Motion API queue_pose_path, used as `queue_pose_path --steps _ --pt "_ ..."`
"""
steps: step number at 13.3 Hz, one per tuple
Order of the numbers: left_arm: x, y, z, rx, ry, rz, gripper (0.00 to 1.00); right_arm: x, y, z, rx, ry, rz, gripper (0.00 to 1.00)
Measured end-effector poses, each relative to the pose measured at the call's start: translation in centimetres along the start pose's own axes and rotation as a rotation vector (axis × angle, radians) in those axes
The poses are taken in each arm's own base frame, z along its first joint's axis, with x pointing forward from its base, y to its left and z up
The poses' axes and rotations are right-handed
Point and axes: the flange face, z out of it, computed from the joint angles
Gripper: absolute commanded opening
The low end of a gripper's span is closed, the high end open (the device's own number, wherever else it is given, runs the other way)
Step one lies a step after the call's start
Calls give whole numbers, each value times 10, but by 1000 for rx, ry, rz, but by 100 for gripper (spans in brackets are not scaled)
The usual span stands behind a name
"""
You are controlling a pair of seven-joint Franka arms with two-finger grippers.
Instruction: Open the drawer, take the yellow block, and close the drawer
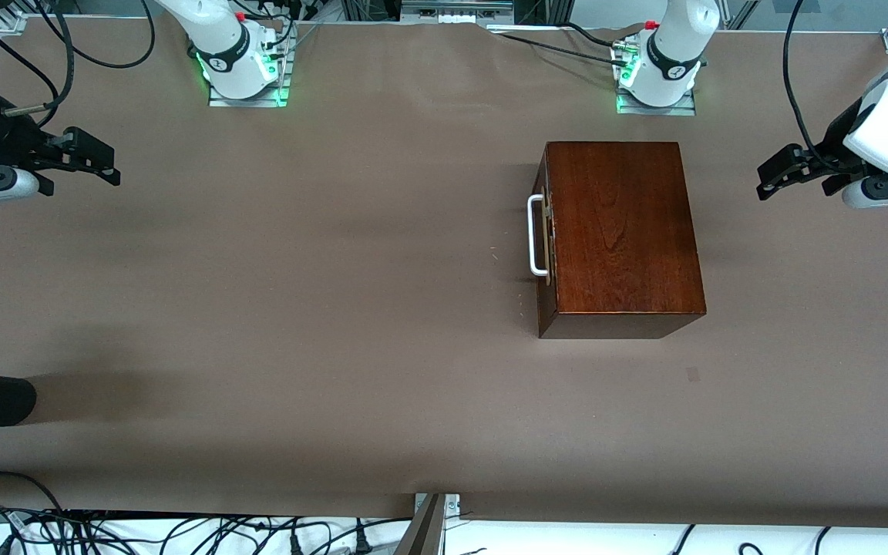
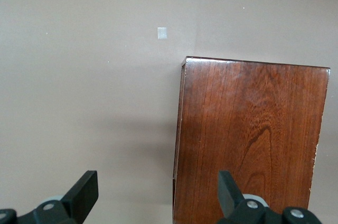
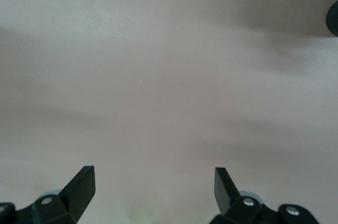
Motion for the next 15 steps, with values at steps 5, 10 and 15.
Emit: queue_pose_path --steps 5,10,15 --pt "-4 -2 -8 -4 15 -1 100 -1 6 0 0 0 11 100" --pt "-4 -2 -9 -5 16 -1 100 -1 7 0 0 0 13 100" --pt "-4 -2 -8 -5 15 -2 100 0 8 1 0 -1 14 100"
